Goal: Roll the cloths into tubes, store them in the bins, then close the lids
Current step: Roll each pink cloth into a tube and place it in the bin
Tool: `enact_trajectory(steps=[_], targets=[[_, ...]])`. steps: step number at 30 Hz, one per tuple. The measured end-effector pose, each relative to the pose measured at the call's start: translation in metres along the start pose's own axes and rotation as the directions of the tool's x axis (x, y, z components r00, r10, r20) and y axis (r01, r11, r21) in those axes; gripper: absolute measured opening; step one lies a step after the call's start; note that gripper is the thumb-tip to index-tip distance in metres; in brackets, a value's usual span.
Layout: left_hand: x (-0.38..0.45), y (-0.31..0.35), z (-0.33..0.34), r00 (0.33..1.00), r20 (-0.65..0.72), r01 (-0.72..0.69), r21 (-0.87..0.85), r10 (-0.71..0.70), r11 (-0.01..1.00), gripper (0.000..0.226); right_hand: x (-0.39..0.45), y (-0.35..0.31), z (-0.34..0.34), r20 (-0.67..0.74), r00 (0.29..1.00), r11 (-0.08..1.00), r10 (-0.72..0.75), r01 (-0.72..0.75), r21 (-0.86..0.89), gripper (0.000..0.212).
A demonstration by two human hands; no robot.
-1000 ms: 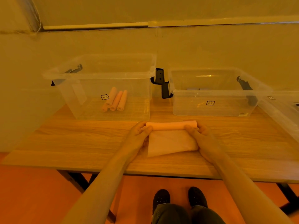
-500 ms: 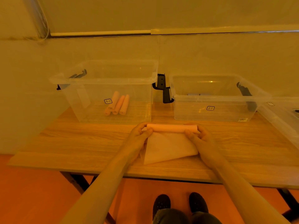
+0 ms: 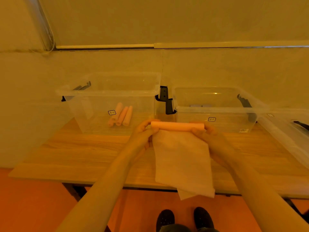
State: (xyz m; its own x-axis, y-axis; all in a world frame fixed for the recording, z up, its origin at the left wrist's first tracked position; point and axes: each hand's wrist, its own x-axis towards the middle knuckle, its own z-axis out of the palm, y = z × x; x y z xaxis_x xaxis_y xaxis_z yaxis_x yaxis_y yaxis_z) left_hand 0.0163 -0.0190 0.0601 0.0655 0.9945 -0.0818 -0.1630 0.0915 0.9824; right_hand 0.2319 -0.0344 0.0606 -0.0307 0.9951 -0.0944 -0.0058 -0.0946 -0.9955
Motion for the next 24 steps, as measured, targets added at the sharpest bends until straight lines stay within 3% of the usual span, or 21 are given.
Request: enact_trajectory(steps=[5, 8, 12, 15, 20, 24], targets=[[0.004, -0.031, 0.001, 0.992, -0.12, 0.049, 0.147, -0.032, 0.988, 0.016, 0.01, 0.025, 0.003, -0.048, 0.998, 0.992, -0.033, 0.027, -0.12, 0.012], [0.005, -0.046, 0.0, 0.996, -0.088, 0.041, 0.152, -0.027, 0.988, 0.016, 0.013, 0.037, 0.003, -0.09, 0.995, 0.984, -0.037, 0.021, -0.176, 0.02], [0.008, -0.053, -0.003, 0.996, -0.013, 0.089, 0.052, -0.089, 0.995, 0.025, 0.013, 0.053, -0.002, -0.107, 0.994, 0.999, -0.011, 0.006, -0.052, 0.043], [0.012, -0.055, -0.004, 0.993, 0.015, 0.115, 0.023, -0.116, 0.993, 0.032, 0.012, 0.059, -0.006, -0.05, 0.999, 0.999, -0.019, 0.022, 0.045, 0.032], [0.012, -0.056, -0.009, 0.995, 0.083, 0.053, -0.026, -0.05, 0.998, 0.023, 0.017, 0.059, -0.01, 0.001, 1.0, 0.982, 0.019, -0.019, 0.189, 0.024], [0.011, -0.058, -0.01, 0.995, 0.095, 0.016, -0.007, -0.016, 1.0, 0.03, 0.018, 0.064, -0.009, -0.034, 0.999, 0.988, 0.021, -0.015, 0.152, 0.02]])
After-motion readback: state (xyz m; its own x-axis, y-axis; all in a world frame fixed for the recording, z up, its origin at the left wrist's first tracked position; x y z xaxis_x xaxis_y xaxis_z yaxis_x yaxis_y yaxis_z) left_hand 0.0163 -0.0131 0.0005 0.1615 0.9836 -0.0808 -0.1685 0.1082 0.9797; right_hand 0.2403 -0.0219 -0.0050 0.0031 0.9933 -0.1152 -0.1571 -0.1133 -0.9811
